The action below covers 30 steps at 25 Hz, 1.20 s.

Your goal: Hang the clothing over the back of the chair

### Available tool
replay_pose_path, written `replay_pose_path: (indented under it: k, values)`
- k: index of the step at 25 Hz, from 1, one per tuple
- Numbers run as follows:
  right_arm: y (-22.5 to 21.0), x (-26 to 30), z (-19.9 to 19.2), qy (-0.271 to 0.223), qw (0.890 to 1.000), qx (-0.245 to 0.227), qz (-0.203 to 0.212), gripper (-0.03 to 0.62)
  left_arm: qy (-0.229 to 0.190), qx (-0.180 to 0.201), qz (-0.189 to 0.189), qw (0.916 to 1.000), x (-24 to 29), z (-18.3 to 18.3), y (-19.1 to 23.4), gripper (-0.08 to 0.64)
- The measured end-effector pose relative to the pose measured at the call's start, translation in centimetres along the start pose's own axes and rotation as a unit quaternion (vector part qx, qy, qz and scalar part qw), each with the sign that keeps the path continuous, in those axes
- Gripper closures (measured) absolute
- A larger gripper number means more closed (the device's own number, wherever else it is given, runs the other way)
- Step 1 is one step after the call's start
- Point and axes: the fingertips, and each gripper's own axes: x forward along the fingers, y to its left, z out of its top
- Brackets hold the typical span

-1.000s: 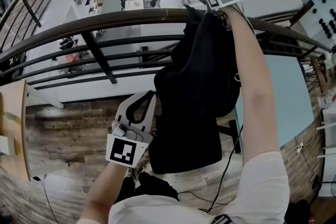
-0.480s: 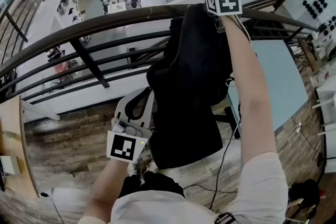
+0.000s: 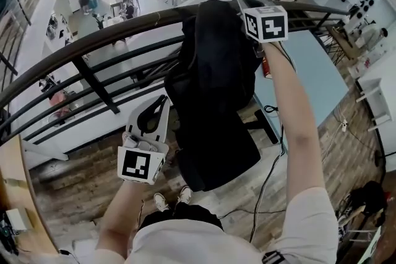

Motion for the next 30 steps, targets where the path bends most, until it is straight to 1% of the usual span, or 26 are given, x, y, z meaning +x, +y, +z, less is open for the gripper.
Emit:
replay_pose_path:
  k: [2, 6, 10, 16, 26, 28, 30]
  values:
    - [0.2, -2.2, -0.7, -0.001, 1.0, 0.008, -0.01, 0.574, -0.003, 0.005, -0.004, 1.0, -1.2, 0.6, 0.0, 0.525]
    - [0.6, -6.2, -2.2, -0.007, 0.998, 0.048, -0.028, 0.574, -0.01, 0.011, -0.015, 0.9998, -3.2, 2.0, -0.2, 0.526]
    - [1.7, -9.7, -3.7, -0.012, 0.996, 0.082, -0.039, 0.574, -0.011, 0.017, -0.017, 0.9997, -5.0, 2.9, -0.1, 0.526]
    - [4.4, -15.1, -4.5, -0.036, 0.993, 0.109, -0.041, 0.574, -0.016, 0.025, -0.019, 0.9994, -7.4, 3.9, 0.2, 0.525]
    - [7.5, -24.6, -4.3, -0.091, 0.985, 0.136, -0.045, 0.574, -0.036, 0.029, -0.018, 0.9988, -10.3, 5.9, 0.6, 0.526]
    - [7.9, -26.2, -4.3, -0.098, 0.986, 0.124, -0.05, 0.574, -0.043, 0.03, -0.01, 0.9986, -10.9, 6.4, 1.1, 0.525]
    - [8.3, -27.9, -4.2, -0.1, 0.989, 0.095, -0.06, 0.574, -0.052, 0.027, 0.0, 0.9983, -11.5, 6.8, 1.6, 0.526]
